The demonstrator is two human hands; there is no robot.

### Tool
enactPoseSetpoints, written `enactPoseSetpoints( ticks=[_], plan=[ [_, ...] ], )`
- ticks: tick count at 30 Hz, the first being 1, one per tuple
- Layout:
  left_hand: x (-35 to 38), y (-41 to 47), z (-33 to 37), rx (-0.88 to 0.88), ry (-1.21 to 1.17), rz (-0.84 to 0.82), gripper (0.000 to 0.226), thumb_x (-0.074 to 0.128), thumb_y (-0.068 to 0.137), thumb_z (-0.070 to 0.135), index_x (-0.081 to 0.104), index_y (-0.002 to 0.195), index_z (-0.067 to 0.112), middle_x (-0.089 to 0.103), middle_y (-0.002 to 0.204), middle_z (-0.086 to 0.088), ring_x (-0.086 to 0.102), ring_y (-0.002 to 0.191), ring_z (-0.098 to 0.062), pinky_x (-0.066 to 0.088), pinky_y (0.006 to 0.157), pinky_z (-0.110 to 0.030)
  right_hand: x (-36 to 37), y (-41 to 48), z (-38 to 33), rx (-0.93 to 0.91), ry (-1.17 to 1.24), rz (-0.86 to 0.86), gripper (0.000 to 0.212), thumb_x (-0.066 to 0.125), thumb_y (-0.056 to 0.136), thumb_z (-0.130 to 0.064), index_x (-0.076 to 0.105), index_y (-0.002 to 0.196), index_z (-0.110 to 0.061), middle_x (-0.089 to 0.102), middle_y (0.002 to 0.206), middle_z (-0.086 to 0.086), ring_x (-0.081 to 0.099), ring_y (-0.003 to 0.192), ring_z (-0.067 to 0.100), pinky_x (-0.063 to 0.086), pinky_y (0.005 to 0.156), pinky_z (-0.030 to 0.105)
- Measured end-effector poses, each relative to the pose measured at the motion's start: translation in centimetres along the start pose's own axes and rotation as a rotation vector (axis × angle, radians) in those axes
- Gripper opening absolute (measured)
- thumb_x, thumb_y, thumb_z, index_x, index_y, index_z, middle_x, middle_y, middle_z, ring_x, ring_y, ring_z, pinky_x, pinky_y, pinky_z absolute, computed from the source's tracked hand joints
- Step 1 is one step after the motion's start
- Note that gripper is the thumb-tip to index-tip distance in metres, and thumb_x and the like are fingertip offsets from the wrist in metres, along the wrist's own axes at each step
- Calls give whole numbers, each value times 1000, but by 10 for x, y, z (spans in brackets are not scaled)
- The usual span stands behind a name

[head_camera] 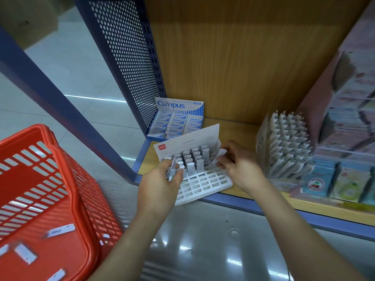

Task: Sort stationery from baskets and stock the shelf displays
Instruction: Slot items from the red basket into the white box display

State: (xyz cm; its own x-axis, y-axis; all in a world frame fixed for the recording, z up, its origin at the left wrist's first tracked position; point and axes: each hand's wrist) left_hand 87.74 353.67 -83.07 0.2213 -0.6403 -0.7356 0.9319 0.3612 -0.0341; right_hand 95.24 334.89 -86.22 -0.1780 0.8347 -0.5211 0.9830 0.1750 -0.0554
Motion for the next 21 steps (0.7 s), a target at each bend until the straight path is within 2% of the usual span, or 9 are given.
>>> enactPoseSetpoints(
  ticks=[4, 11, 13, 16, 21],
  plan=[
    [5, -2, -5, 6, 25, -32, 14, 61, 92, 34, 62, 88, 21, 63, 72, 7, 59, 70, -16, 36, 58, -28, 8, 11, 1, 19, -58, -103, 14, 55, 97, -9, 57, 102, -21, 69, 92, 7, 70, 81, 14, 58, 78, 44],
    [11, 2, -5, 26, -35, -47, 13, 61, 92, 32, 63, 86, 20, 67, 79, 6, 62, 77, -18, 50, 68, -32, 10, 12, 4, -15, -184, -171, 18, 55, 96, -8, 61, 111, -17, 70, 94, 8, 69, 85, 21, 57, 79, 42],
    [12, 4, -2, 42, -33, -47, 12, 61, 92, 32, 63, 88, 21, 67, 81, 8, 61, 78, -16, 47, 66, -30, 12, 10, 7, -52, -259, -172, 21, 58, 95, -11, 63, 115, -17, 70, 101, 10, 67, 90, 24, 54, 80, 34],
    [13, 5, 1, 61, -27, -44, 9, 61, 92, 32, 61, 88, 25, 61, 75, 14, 55, 73, -12, 34, 56, -16, 14, 15, 6, -120, -355, -168, 22, 57, 95, -14, 65, 116, -15, 69, 109, 7, 62, 96, 22, 43, 75, 24],
    [15, 4, -1, 58, -17, -60, 12, 60, 92, 34, 61, 87, 23, 52, 63, 14, 51, 63, -9, 33, 50, -11, 15, 23, 0, -136, -477, -222, 27, 54, 97, -14, 65, 121, -17, 65, 119, 7, 59, 105, 24, 45, 79, 27]
  ],
)
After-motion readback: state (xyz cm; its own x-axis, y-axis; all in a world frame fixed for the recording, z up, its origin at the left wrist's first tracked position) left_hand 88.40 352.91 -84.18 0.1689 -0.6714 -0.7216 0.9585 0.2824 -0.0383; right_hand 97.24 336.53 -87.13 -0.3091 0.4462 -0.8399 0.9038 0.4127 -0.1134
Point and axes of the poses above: each hand's wrist, its own y-axis towards the middle knuckle, its own x-axis out of the palm, z = x × y
